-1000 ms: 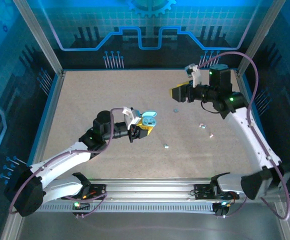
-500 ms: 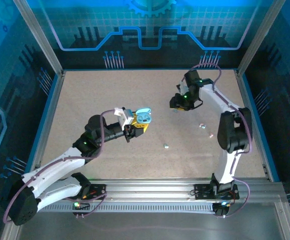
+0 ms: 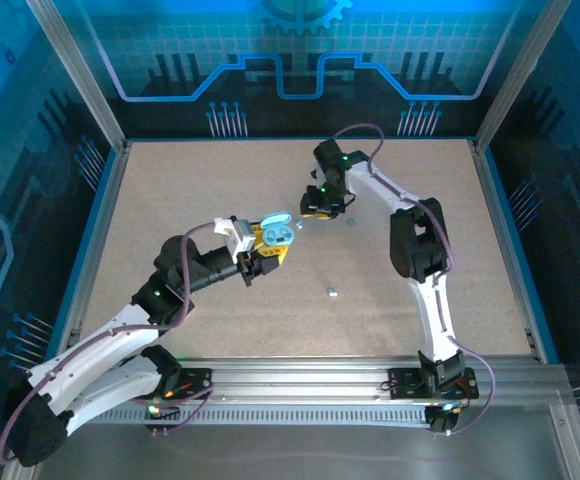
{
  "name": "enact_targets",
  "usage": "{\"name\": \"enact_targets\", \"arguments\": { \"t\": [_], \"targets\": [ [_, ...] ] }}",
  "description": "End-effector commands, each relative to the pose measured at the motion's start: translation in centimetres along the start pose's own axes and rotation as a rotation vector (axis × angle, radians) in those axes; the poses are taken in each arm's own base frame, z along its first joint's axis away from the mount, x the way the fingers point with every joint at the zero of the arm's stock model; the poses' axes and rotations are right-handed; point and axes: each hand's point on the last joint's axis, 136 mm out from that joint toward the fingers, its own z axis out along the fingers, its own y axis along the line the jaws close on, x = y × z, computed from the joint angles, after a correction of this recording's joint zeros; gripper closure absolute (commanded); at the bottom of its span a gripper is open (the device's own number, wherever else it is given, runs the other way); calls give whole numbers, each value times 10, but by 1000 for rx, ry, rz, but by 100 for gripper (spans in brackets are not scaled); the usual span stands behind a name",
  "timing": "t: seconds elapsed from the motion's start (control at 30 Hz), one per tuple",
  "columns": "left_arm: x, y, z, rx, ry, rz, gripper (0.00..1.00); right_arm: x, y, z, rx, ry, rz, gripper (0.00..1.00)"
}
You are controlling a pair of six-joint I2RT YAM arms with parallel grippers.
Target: Insert the wireless bluetooth earbuds into the charging case
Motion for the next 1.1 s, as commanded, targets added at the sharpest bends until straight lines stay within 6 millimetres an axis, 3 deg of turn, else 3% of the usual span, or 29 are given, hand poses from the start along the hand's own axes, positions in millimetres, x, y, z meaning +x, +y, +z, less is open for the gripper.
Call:
{"name": "enact_targets", "arguments": {
  "t": [0.0, 0.4, 0.73, 1.07],
  "targets": [
    [-9, 0, -6, -15, -16, 21, 68, 3, 2, 16, 66, 27, 33, 57],
    [-11, -4, -14, -14, -29, 28, 67, -2, 8, 47, 194, 40, -31, 59],
    [-12, -6, -18, -17, -38, 29, 67, 4, 5, 60, 243, 62, -83, 72],
    [-12, -4, -18, -24, -35, 25, 67, 21, 14, 48, 217, 121, -176, 78]
  ]
}}
